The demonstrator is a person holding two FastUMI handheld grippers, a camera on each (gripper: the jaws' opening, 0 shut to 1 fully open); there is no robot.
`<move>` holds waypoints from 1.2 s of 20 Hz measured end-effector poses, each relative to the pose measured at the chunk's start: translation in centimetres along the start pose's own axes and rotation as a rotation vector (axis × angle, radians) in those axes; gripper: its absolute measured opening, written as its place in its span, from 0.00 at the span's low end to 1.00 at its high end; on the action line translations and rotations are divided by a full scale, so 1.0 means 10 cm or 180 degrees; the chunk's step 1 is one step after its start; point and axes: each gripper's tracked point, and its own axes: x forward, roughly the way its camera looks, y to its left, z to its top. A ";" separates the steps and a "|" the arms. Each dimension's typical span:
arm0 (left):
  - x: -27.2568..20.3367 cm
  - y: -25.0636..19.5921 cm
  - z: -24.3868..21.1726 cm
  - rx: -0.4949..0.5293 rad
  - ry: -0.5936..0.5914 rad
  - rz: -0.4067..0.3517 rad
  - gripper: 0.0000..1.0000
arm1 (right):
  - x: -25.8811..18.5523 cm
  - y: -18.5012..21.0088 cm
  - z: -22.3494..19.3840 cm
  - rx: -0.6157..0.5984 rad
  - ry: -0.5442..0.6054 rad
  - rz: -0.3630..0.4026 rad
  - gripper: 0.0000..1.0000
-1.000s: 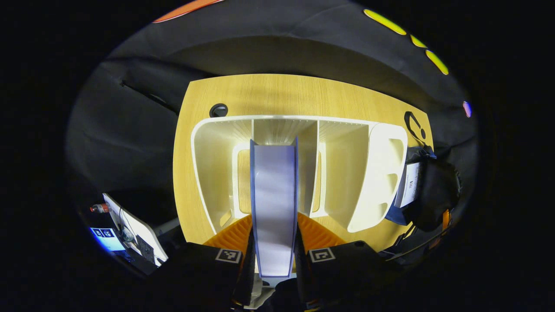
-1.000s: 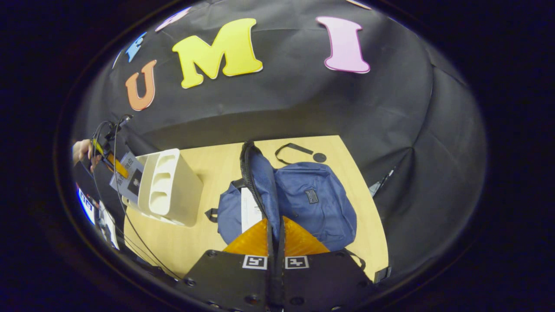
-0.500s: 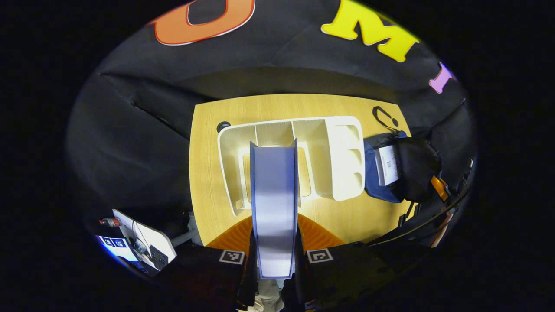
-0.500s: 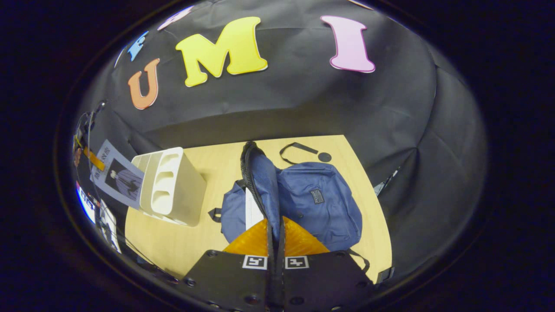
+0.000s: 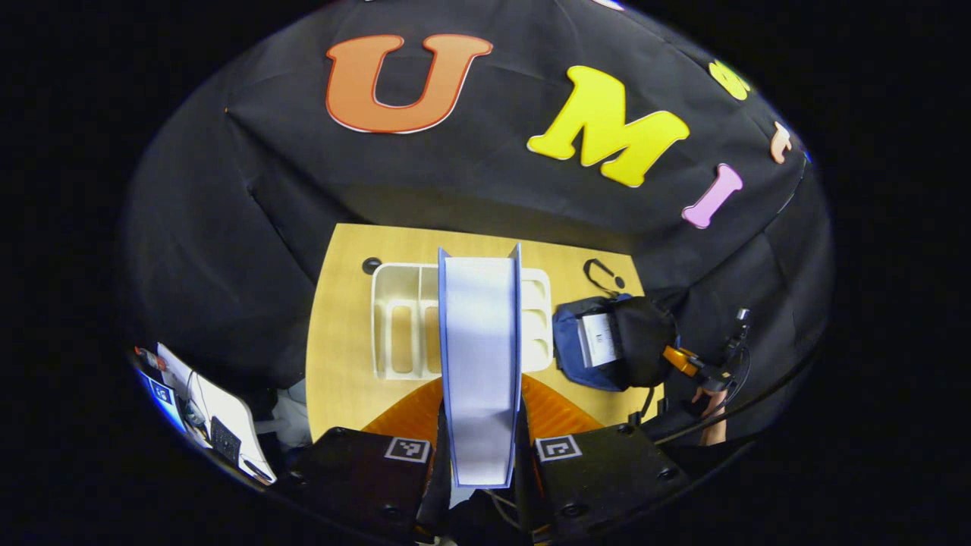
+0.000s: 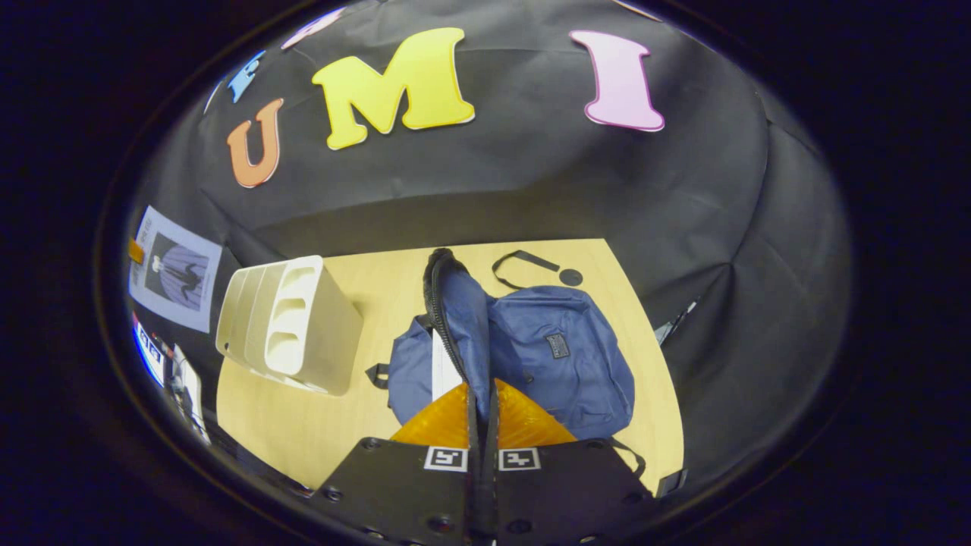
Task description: Open the schoolbag, grab two books from the bookshelf and put them into the schoolbag.
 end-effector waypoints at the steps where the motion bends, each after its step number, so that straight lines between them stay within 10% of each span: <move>1: 0.07 -0.20 -0.02 0.0004 -0.0007 -0.0193 0.36 | -0.01 0.00 0.01 -0.0008 -0.0009 -0.0005 0.04; 8: 0.82 -1.52 0.04 -0.0292 0.0070 -0.1340 0.36 | -0.11 -0.09 0.09 0.0025 -0.0091 -0.0026 0.01; 24: 3.22 -2.65 -1.14 -0.0457 0.0823 -0.1497 0.37 | -0.28 -0.42 0.21 0.0173 -0.0097 -0.0074 0.00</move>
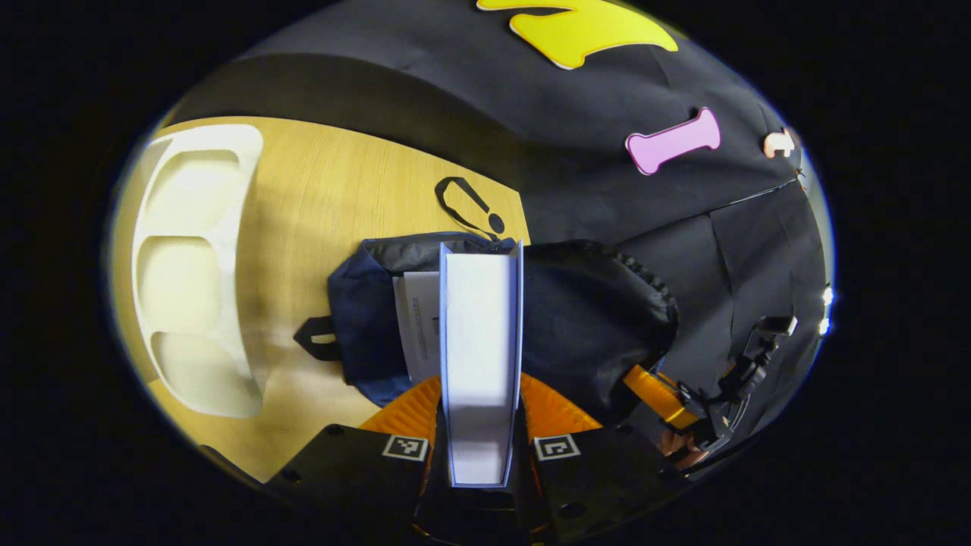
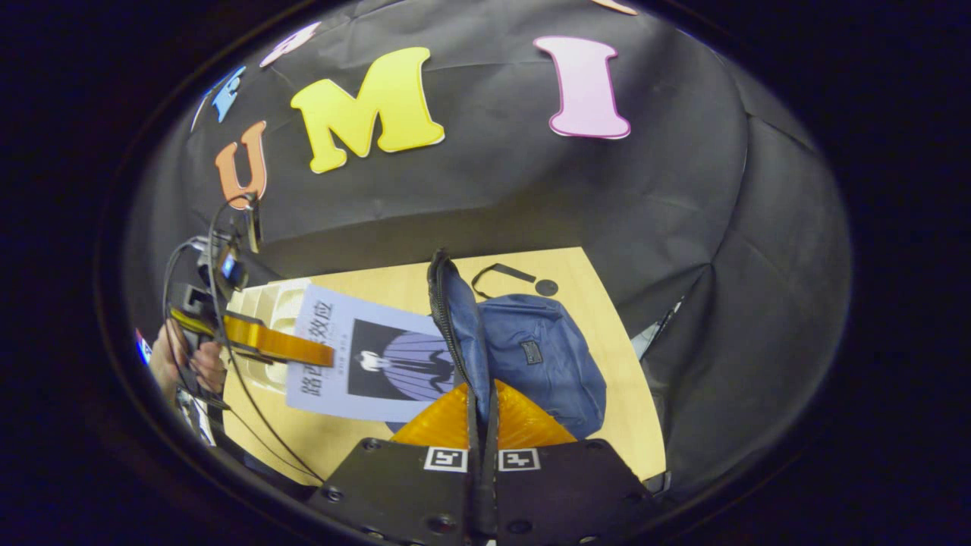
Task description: Open the schoolbag, grab two books from the bookshelf and put them into the schoolbag.
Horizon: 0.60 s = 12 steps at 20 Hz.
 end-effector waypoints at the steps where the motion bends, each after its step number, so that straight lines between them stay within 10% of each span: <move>1: 0.11 0.01 0.00 -0.0049 0.0002 -0.0046 0.32 | -0.01 0.01 0.01 -0.0002 -0.0007 0.0005 0.00; 12: 1.12 -0.11 0.10 -0.0712 -0.0062 -0.0781 0.36 | -0.02 0.13 0.23 -0.0264 -0.0041 0.0001 0.00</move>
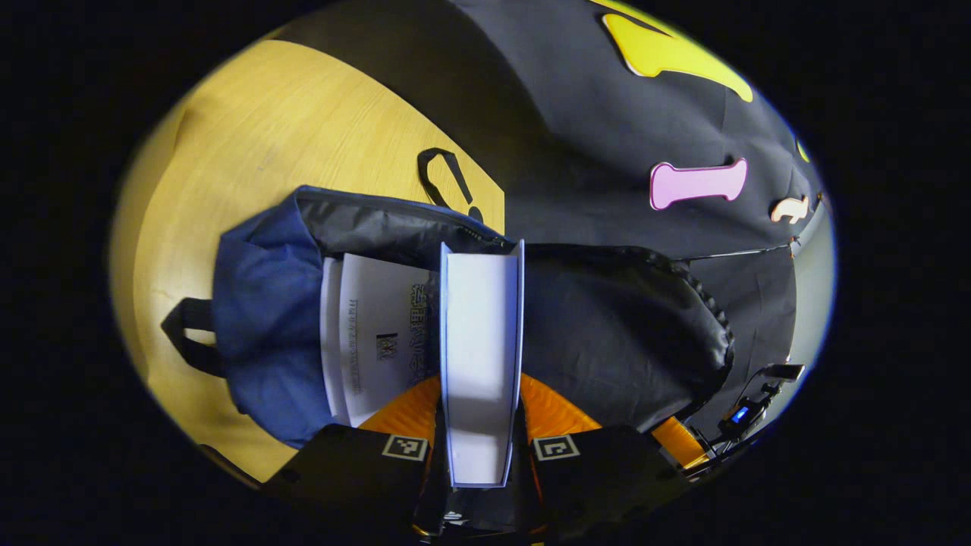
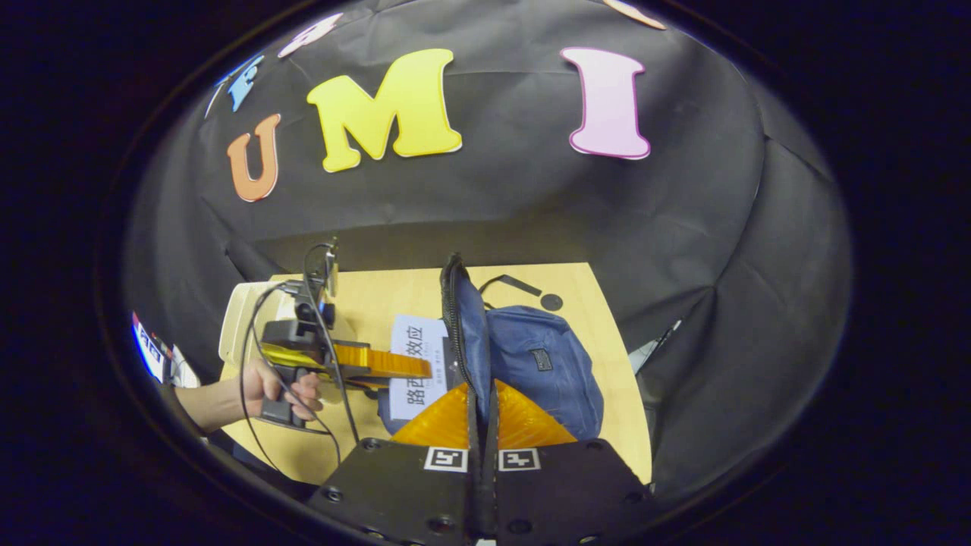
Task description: Open the schoolbag, grab two books from the bookshelf and put them into the schoolbag.
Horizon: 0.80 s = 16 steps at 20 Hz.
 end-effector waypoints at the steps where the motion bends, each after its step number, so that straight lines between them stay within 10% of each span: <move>1: 0.07 0.02 -0.01 -0.0052 0.0028 -0.0016 0.37 | 0.01 0.00 0.01 -0.0025 0.0005 -0.0004 0.00; 5: 0.20 0.11 -0.01 -0.0009 0.0129 0.0138 0.40 | 0.03 0.06 0.00 -0.0048 0.0032 0.0030 0.00; 10: 0.00 0.54 0.02 0.0488 0.0237 0.1184 0.75 | 0.08 0.10 -0.07 -0.0017 0.0089 0.0078 0.00; 11: -0.04 0.54 0.06 0.0611 0.0201 0.1344 0.65 | 0.08 0.10 -0.08 -0.0020 0.0082 0.0080 0.00; 12: -0.13 0.53 0.11 0.0762 0.0164 0.1506 0.79 | 0.08 0.11 -0.10 -0.0020 0.0076 0.0083 0.00; 16: -0.61 0.04 0.53 0.1631 -0.0391 0.1947 0.79 | 0.08 0.18 -0.12 -0.0016 0.0069 0.0120 0.01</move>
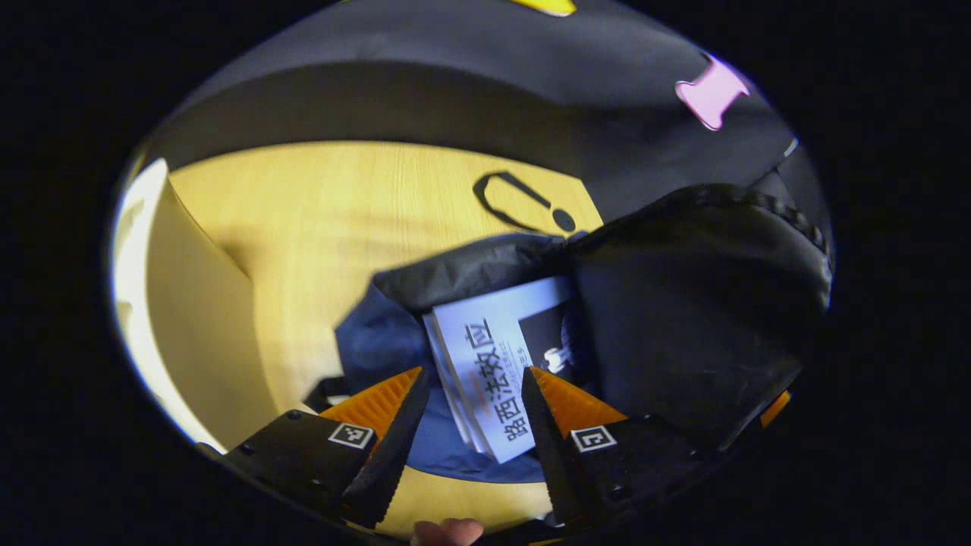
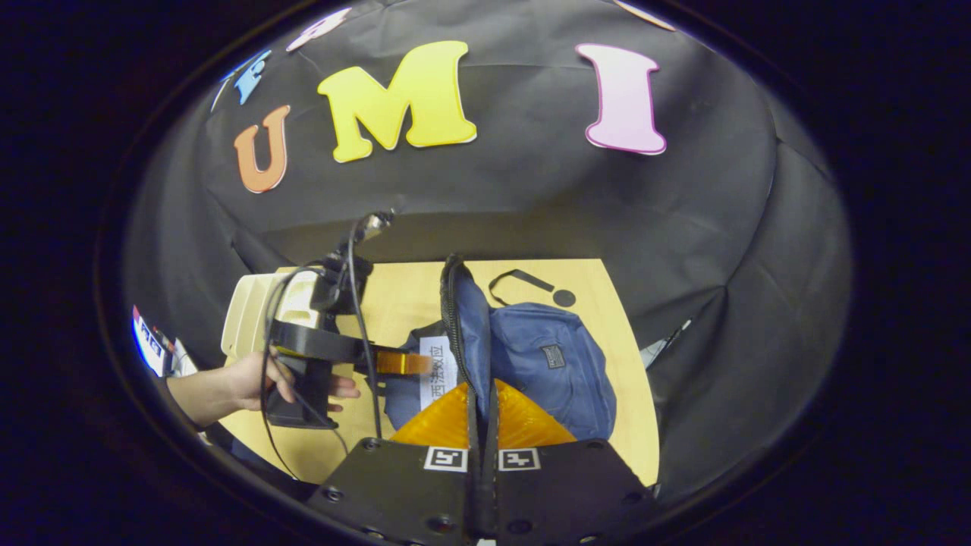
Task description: Open the schoolbag, grab two books from the bookshelf and put them into the schoolbag.
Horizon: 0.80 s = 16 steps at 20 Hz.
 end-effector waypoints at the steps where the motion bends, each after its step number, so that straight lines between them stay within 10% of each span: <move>1: -0.16 0.03 0.18 0.0170 -0.0275 0.0117 0.80 | 0.00 0.03 0.00 0.0000 -0.0006 0.0013 0.01; 6: -1.31 0.08 0.90 0.0756 -0.1620 0.0606 0.90 | 0.00 0.20 -0.03 -0.0026 -0.0034 0.0077 0.00; 16: -3.07 0.40 1.04 0.0524 -0.2957 0.1119 0.98 | -0.03 0.43 -0.03 0.0038 -0.0125 0.0003 0.01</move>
